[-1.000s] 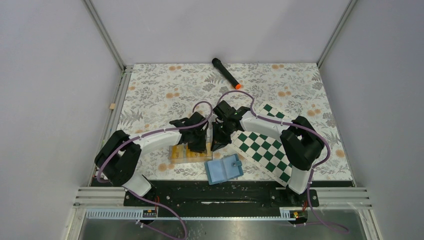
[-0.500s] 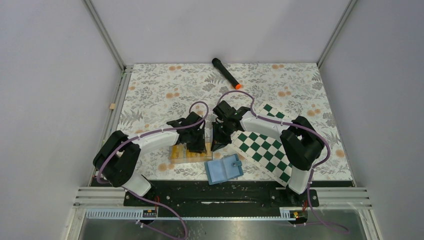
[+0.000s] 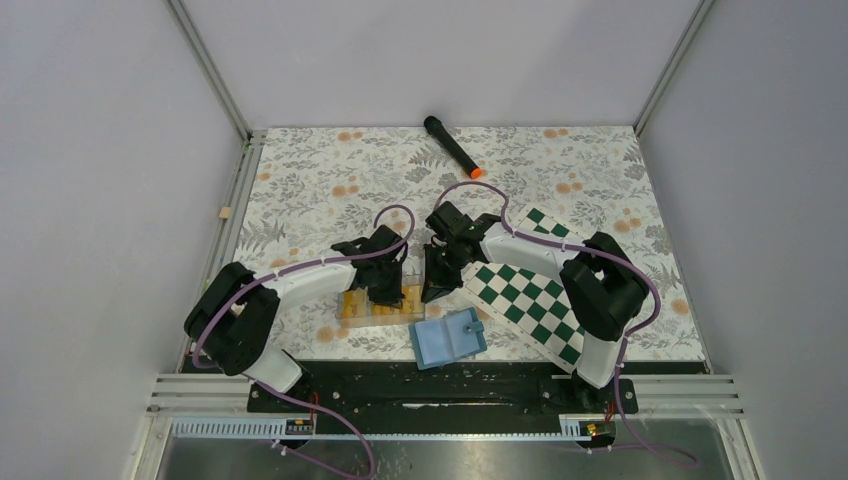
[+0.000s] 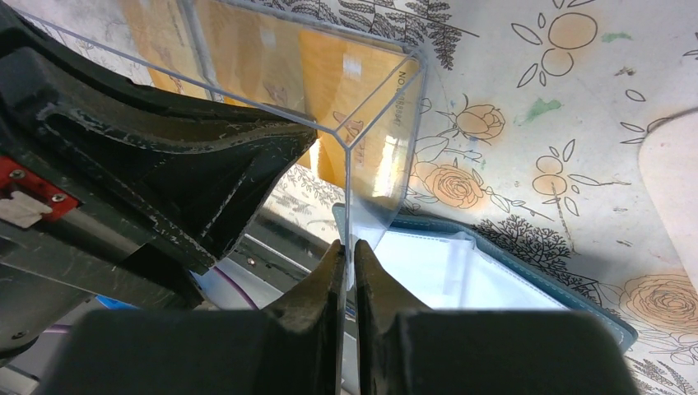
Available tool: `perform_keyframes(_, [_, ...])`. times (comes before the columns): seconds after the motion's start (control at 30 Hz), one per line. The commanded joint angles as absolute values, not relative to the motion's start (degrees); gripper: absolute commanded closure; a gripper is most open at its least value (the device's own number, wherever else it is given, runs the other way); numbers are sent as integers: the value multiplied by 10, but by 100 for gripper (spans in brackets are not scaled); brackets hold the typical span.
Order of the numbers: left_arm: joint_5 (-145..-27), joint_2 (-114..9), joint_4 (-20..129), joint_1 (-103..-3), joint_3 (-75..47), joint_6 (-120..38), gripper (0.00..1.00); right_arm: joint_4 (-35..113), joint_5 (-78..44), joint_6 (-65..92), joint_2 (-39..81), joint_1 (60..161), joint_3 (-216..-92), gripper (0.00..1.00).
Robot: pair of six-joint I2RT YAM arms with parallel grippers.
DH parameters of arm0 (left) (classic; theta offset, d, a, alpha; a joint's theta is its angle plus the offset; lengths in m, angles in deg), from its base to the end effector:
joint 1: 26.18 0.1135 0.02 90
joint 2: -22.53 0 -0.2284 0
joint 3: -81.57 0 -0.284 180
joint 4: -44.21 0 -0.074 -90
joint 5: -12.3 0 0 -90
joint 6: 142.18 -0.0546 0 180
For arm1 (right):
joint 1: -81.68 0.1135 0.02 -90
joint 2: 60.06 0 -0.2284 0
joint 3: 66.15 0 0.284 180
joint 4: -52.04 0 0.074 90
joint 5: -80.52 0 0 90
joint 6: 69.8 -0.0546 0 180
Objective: Put the credit cards into the card holder
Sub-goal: Pick up the credit card from the storage box.
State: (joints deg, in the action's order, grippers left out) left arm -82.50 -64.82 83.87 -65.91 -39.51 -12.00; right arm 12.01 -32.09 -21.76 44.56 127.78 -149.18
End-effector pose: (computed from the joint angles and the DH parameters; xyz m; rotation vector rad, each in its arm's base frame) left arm 0.2333 -0.1998 0.0873 0.0120 2.8678 -0.4486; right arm 0.2628 0.3034 0.1206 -0.2522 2.9044 0.9302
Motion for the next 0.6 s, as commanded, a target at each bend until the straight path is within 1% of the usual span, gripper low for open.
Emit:
perform_keyframes(0.0, [-841, -653, 818, -664, -401, -125, 100, 132, -343, -221, 428, 1283, -1491, 90])
perform_keyframes(0.17, [-853, -655, 815, -680, -376, -123, 100, 130, -343, -221, 428, 1283, -1491, 90])
perform_keyframes(0.33, [-857, -631, 813, -684, -363, -117, 100, 131, -343, -220, 426, 1283, -1490, 90])
perform_keyframes(0.57, [-832, -599, 847, -686, -346, -122, 100, 130, -344, -220, 428, 1283, -1494, 90])
